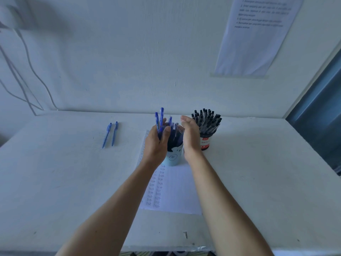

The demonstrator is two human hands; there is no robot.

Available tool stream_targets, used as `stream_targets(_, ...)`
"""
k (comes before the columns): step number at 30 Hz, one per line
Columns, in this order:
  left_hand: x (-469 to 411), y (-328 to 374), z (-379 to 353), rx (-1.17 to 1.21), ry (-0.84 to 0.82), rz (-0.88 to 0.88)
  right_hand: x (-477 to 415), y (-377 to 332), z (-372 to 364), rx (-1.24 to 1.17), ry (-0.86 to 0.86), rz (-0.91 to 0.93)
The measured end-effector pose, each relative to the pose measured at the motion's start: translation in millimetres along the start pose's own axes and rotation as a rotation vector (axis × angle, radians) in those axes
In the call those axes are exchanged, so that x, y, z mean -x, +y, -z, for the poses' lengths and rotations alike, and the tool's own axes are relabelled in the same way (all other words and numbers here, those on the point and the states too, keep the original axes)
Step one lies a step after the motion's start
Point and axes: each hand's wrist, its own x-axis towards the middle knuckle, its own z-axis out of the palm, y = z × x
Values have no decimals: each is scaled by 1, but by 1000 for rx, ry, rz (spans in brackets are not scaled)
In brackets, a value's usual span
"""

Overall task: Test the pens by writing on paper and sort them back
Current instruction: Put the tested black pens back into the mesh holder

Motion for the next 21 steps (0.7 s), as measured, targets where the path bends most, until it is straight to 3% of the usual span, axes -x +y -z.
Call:
stream_targets(5,1,4,5,-58,-17,-30,0,3,2,-3,-8,9)
stream_targets(13,-8,5,11,104,1,-33,1,0,8,9,34,0)
stream_targets(21,-12,3,10,-79,-133,-20,-2,2,26,-105,-57,-70)
